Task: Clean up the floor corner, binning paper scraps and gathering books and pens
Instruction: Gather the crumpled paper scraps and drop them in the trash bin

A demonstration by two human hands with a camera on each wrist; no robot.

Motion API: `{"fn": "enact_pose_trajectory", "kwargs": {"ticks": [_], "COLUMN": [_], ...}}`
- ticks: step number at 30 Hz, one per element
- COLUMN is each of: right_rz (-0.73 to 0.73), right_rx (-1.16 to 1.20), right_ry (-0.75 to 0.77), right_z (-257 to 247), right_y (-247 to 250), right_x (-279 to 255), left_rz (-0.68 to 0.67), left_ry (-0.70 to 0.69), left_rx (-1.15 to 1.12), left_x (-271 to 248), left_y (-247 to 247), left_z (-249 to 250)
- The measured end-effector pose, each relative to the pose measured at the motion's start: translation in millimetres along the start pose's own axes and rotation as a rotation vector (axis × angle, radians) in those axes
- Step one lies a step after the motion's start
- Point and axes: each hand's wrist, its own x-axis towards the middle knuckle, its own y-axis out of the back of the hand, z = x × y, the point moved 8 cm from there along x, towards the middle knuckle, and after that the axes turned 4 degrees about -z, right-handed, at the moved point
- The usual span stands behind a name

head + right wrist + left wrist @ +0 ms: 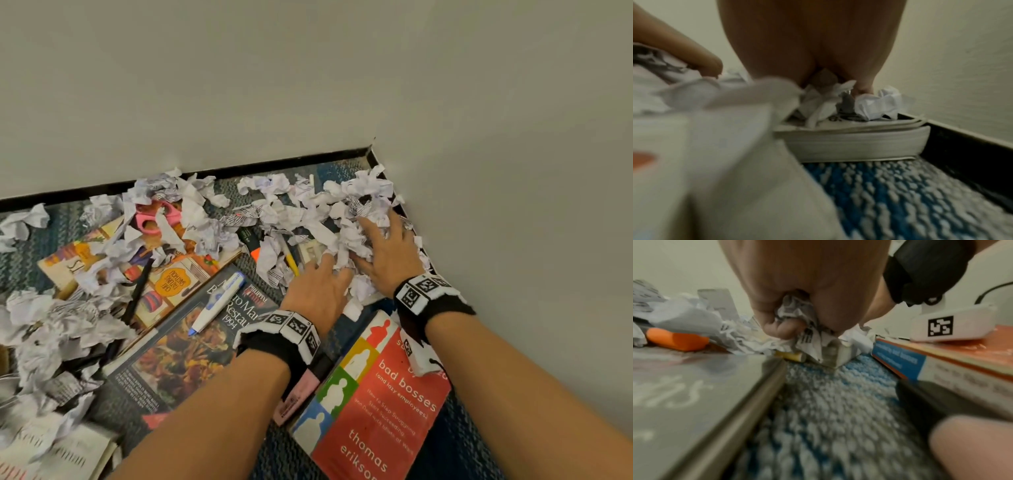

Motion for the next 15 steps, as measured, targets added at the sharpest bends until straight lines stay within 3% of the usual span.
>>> {"fn": "enact_pose_trajectory", "kwargs": {"ticks": [2, 6, 10, 15], "right_rz": [-0.018, -0.034, -0.143, 0.065], "right_rx": [-0.06, 0.158, 0.245, 0.417], "right_ry": [-0.032, -0.082, -0.14, -0.204], "right_z": [-3.0, -13.2, -16.8, -23.1], "right_y": [0.4, 1.2, -0.3, 37.0], "right_x": [-1.6, -17.0, -45.1, -100.8], "left_rz": [-0.029, -0.063, -0.076, -0.043], "left_ry": [-0.003, 0.026, -0.019, -0.07], "left_rx": [-0.031, -0.131, -0.131, -0.065], "left_x": [2.8, 2.6, -15.6, -46.3], "left_y": [3.6, 14.4, 31.6, 56.0], "left_z": [-4.3, -14.1, -21.0, -26.7]}}
